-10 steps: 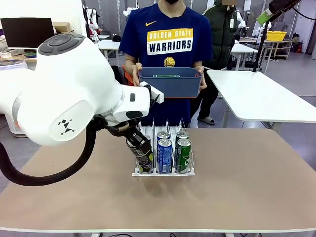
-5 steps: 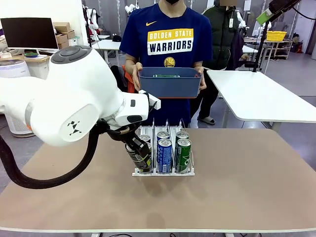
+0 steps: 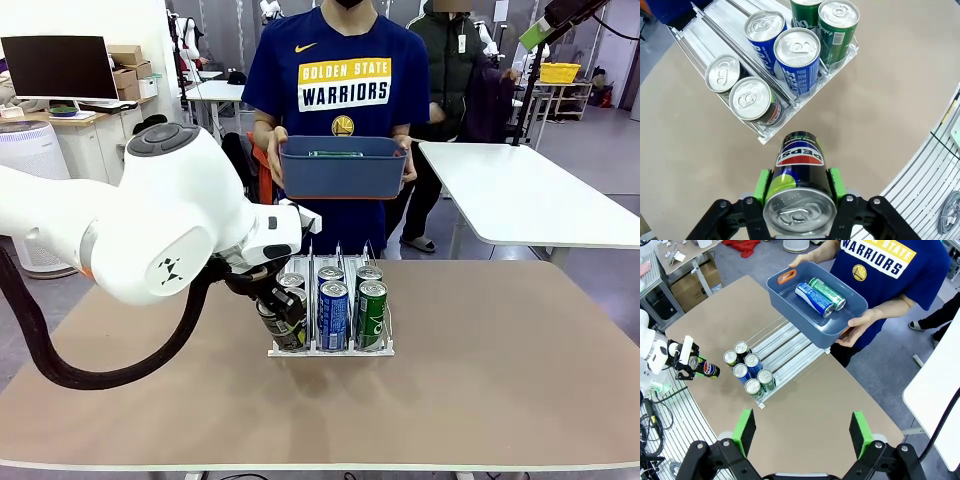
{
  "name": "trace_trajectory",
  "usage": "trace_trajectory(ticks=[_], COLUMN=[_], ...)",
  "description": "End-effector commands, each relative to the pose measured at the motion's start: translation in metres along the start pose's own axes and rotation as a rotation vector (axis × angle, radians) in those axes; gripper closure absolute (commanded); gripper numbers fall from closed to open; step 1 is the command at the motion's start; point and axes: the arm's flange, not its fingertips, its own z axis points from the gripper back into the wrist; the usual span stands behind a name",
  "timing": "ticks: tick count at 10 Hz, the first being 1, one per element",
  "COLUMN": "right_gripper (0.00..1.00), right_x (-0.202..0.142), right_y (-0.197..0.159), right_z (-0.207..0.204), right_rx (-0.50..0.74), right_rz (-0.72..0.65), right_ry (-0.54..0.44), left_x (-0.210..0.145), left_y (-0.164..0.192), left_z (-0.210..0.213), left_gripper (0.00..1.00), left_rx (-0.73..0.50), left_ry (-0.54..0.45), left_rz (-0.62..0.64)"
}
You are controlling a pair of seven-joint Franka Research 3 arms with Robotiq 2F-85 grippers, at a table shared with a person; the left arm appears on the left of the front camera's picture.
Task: Fill the beverage cans into the dispenser.
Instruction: Place the picked Pepsi coke in the line of the Automatic Can Dispenser with the same cans.
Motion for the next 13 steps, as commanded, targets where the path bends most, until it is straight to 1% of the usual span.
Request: trace_trajectory(ticks=[1, 6, 13], right_gripper=[0.0, 0.0, 0.0], right_x=[-0.002, -0.002, -0.002], right_y=[0.001, 0.001, 0.001], right_z=[0.0, 0.0, 0.0], right_rx=[0.005, 0.005, 0.005], right_rz=[0.001, 0.001, 0.001], right_ry=[0.005, 0.005, 0.005], left_x=[0.002, 0.028, 0.049], left_y=[0.009, 0.027, 0.053], left_z=[-0.01, -0.027, -0.045], left_gripper=[0.42, 0.42, 0.42], left_rx=[0.024, 0.029, 0.037], left_ry=[-0.013, -0.017, -0.027], left_rz=[0.009, -0.029, 0.016])
